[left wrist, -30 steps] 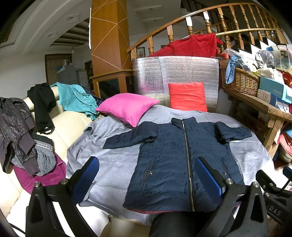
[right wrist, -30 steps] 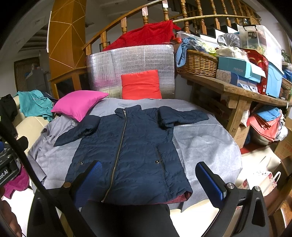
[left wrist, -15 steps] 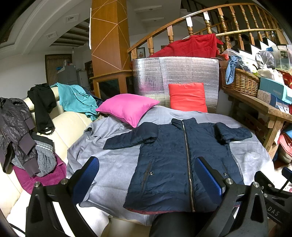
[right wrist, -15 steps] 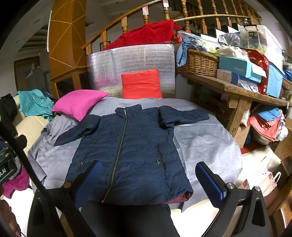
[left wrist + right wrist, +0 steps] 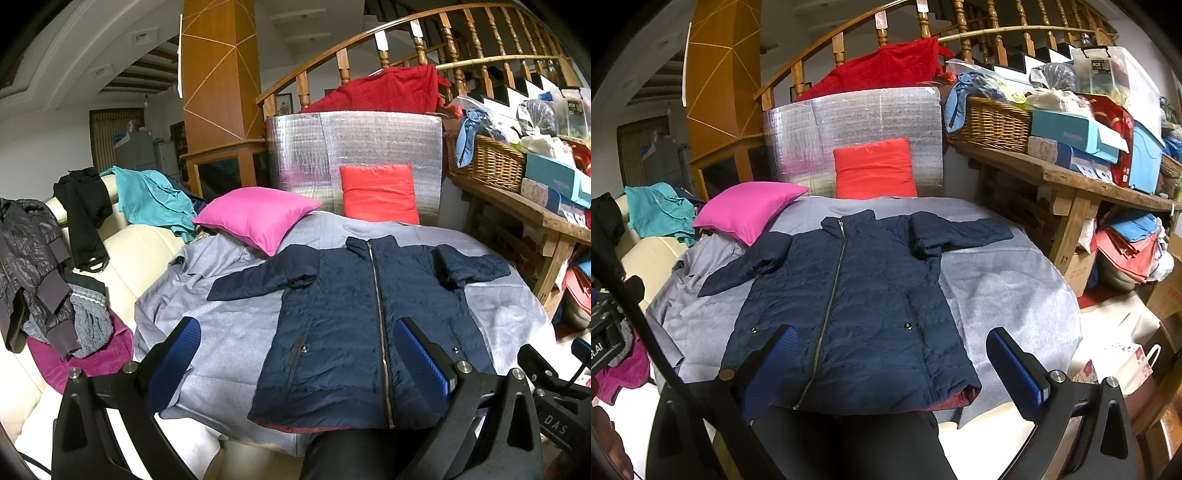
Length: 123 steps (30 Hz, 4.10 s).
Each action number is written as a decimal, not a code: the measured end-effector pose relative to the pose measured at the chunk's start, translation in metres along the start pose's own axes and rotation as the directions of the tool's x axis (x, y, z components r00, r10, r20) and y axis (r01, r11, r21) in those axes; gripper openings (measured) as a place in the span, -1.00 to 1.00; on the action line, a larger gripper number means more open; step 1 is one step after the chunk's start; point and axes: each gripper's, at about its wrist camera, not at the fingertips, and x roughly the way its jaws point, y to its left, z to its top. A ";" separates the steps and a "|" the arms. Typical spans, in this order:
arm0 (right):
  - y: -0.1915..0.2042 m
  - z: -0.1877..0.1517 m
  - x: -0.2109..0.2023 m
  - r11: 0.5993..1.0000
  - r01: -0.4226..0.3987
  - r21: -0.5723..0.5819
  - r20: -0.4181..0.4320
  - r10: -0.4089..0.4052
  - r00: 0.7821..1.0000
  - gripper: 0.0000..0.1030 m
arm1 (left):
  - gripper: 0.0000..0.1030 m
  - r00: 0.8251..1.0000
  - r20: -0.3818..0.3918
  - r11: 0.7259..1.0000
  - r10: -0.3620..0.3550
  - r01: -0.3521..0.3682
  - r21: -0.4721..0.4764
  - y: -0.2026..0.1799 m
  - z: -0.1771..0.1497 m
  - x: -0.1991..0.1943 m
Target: Fold large clothes
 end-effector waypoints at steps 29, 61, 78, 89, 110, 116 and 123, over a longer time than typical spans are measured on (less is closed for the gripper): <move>-0.212 0.094 0.245 0.839 -0.237 0.489 0.057 0.241 0.969 1.00 | 1.00 0.922 -0.380 0.993 -0.073 0.031 -0.114 -0.067 0.039 0.252; -0.283 0.131 0.518 0.625 -0.158 0.764 0.039 0.199 0.979 -0.71 | 1.00 0.944 -0.329 0.997 0.019 -0.043 -0.067 -0.093 0.040 0.407; -0.004 0.143 0.461 0.606 -0.646 0.465 0.009 0.726 0.688 -0.65 | 1.00 0.944 -0.311 0.972 0.108 -0.165 -0.164 -0.020 0.048 0.401; -0.023 0.119 0.446 0.583 -0.607 0.541 -0.089 0.757 0.647 0.30 | 1.00 0.943 -0.324 0.976 0.073 -0.135 -0.173 -0.010 0.046 0.408; -0.177 0.086 0.522 0.629 -0.215 0.747 -0.147 0.471 0.870 -0.06 | 1.00 0.994 -0.100 0.949 -0.048 0.077 0.307 -0.180 0.042 0.401; -0.173 0.078 0.532 0.639 -0.164 0.751 -0.199 0.456 0.867 -0.20 | 0.01 0.966 -0.237 0.943 -0.108 0.175 0.283 -0.192 0.032 0.429; -0.176 0.070 0.528 0.648 -0.144 0.748 -0.216 0.442 0.871 -0.20 | -0.58 0.935 -0.262 0.955 -0.239 0.275 0.109 -0.168 0.042 0.429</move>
